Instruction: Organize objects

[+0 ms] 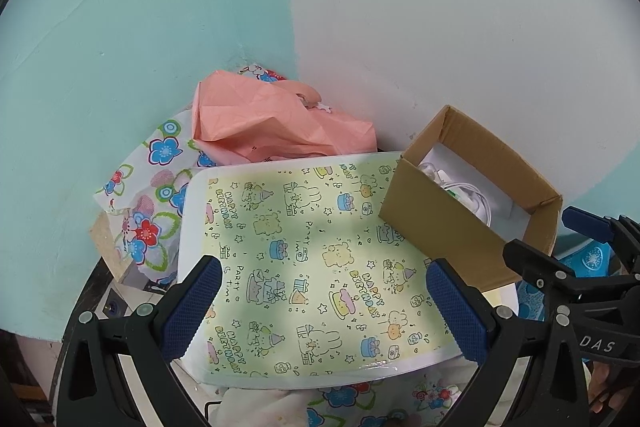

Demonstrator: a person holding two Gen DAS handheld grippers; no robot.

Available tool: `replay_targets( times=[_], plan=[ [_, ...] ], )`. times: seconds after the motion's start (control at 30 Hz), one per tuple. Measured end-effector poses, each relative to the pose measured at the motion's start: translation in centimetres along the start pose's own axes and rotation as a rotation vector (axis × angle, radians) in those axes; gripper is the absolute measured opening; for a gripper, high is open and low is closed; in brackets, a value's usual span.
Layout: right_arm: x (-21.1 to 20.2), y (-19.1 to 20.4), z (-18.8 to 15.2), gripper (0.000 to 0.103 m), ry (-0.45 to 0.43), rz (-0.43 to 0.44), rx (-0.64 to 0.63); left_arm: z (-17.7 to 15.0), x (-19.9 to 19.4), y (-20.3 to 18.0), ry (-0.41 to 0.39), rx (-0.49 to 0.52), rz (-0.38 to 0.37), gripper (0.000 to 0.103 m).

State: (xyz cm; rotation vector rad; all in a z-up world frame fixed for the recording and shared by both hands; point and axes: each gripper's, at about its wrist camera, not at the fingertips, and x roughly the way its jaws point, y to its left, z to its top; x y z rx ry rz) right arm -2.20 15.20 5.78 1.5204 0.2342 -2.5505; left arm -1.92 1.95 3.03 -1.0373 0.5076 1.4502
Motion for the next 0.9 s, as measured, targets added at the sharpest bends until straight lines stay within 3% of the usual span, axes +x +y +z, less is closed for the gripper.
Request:
replay_targets(
  times=[0.9],
  plan=[
    [-0.14,0.54,0.28,0.096,0.005,-0.001,-0.02,-0.21,0.3,0.65,0.007,-0.018,0.015,0.103]
  ],
)
